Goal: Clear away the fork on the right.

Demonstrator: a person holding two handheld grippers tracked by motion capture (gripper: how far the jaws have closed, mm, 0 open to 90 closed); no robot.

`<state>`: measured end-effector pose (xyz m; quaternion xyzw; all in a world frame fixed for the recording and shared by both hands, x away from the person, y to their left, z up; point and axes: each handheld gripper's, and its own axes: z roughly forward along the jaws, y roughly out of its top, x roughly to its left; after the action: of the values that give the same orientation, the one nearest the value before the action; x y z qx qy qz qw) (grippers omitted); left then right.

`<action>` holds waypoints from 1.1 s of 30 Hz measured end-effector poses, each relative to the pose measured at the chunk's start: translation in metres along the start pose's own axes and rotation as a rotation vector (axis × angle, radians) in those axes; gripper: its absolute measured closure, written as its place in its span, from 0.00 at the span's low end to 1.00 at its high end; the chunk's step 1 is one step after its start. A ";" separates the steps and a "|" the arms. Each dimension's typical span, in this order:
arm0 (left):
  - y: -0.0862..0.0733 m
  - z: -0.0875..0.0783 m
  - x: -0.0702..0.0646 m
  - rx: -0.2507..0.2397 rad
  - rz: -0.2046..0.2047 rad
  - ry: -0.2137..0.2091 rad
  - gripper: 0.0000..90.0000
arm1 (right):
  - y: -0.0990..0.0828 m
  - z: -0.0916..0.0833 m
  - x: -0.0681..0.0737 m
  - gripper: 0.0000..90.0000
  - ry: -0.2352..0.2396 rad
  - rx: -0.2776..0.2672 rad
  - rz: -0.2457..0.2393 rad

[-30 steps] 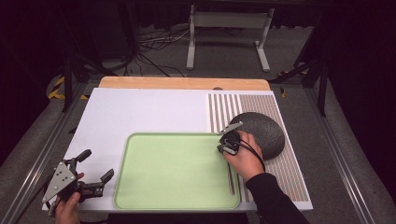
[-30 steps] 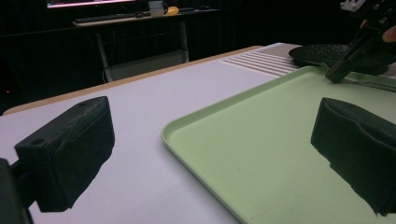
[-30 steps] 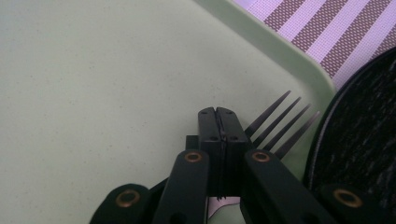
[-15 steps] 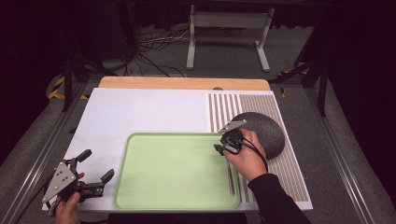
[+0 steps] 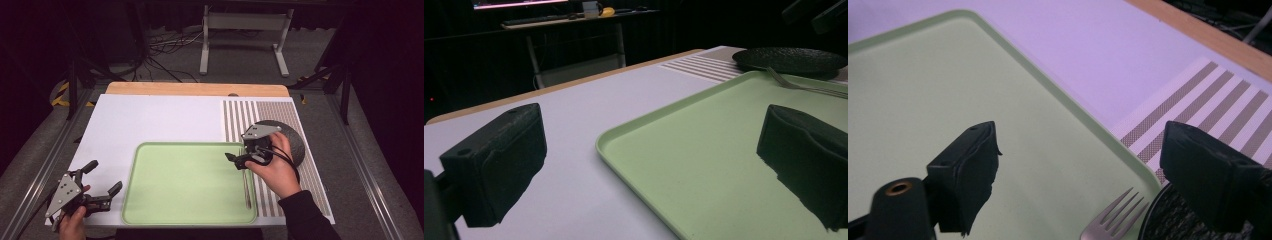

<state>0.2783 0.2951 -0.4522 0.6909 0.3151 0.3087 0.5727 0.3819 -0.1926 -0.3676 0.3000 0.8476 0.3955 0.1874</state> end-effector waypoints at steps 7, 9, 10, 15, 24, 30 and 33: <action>0.000 0.000 0.000 0.002 0.000 0.000 0.00 | -0.006 -0.020 -0.005 0.17 0.007 -0.084 -0.026; 0.000 0.000 0.000 0.003 0.000 0.000 0.00 | -0.011 -0.027 -0.007 0.17 0.003 -0.112 -0.021; 0.000 0.000 -0.001 0.003 0.002 -0.002 0.00 | -0.015 -0.032 -0.009 0.17 -0.003 -0.140 -0.016; 0.000 0.000 -0.001 0.002 0.000 0.000 0.00 | -0.030 -0.043 -0.016 0.15 -0.007 -0.220 0.008; 0.000 0.000 -0.001 0.005 0.003 0.001 0.00 | -0.055 -0.063 -0.026 0.13 -0.036 -0.334 0.007; 0.000 0.000 -0.001 0.005 0.000 0.004 0.00 | -0.075 -0.072 -0.033 0.12 -0.055 -0.348 0.015; 0.000 0.000 -0.001 0.004 -0.001 0.004 0.00 | -0.086 -0.074 -0.036 0.11 -0.058 -0.360 0.026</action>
<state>0.2778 0.2940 -0.4526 0.6915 0.3171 0.3093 0.5707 0.3369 -0.3011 -0.3861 0.2837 0.7535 0.5343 0.2572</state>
